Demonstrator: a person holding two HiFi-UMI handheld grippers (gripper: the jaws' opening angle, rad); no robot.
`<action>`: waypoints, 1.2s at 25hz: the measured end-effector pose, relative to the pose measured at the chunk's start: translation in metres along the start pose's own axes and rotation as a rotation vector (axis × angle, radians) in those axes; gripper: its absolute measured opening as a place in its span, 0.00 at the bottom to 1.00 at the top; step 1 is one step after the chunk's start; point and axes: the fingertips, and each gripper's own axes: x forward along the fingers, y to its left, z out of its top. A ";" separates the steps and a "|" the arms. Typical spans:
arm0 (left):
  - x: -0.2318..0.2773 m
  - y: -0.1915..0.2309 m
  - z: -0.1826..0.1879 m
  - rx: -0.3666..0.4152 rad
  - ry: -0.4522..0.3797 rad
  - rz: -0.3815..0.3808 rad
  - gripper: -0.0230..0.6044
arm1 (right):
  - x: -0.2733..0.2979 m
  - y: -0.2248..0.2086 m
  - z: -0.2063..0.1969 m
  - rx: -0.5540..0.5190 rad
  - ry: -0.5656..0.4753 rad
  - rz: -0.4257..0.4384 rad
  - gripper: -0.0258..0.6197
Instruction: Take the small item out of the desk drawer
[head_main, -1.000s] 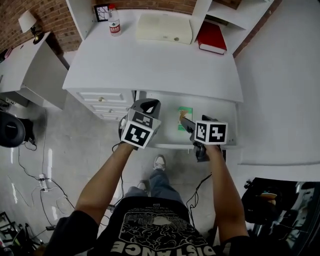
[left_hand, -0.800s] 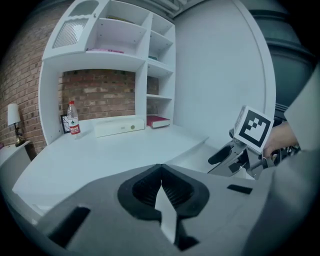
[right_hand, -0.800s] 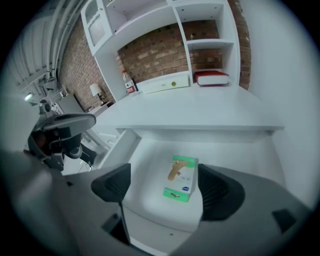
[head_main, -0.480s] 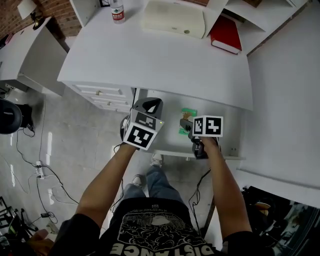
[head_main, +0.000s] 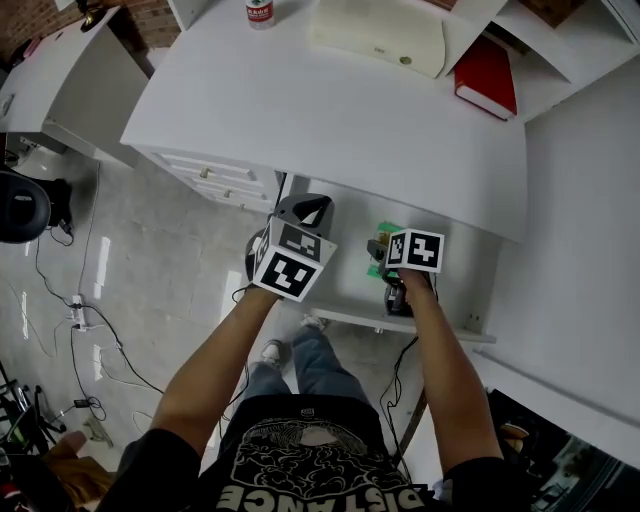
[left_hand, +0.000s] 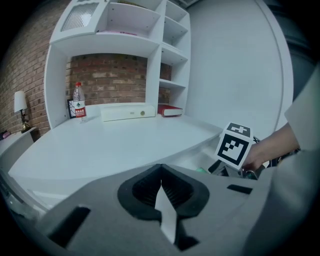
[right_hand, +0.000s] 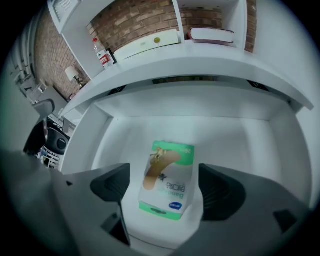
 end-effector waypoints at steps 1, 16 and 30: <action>0.001 0.003 -0.001 -0.006 0.003 0.007 0.05 | 0.003 -0.002 0.001 -0.002 0.006 -0.009 0.70; 0.009 0.017 -0.009 -0.031 0.032 0.048 0.05 | 0.024 -0.011 0.001 0.000 0.080 -0.083 0.61; -0.016 0.019 -0.010 -0.018 0.039 0.075 0.05 | 0.008 0.009 -0.003 -0.064 0.084 -0.001 0.58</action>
